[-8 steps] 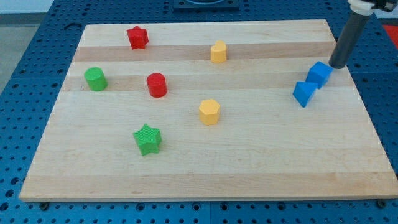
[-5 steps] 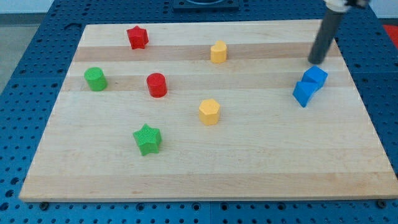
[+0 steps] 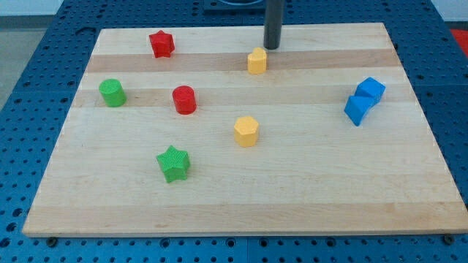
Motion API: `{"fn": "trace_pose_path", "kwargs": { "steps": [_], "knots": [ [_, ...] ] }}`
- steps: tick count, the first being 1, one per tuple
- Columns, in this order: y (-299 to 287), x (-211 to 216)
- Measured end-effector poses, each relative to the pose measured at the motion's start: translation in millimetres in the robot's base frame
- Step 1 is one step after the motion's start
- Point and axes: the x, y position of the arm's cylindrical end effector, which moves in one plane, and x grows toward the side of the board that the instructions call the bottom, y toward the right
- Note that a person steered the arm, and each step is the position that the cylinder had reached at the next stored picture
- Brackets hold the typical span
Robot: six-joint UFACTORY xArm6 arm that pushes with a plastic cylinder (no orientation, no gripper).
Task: Move yellow heart closer to yellow hexagon
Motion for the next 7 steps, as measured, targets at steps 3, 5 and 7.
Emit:
{"fn": "trace_pose_path", "kwargs": {
  "steps": [3,5,7],
  "knots": [
    [-29,24],
    [-37,58],
    [-45,83]
  ]
}}
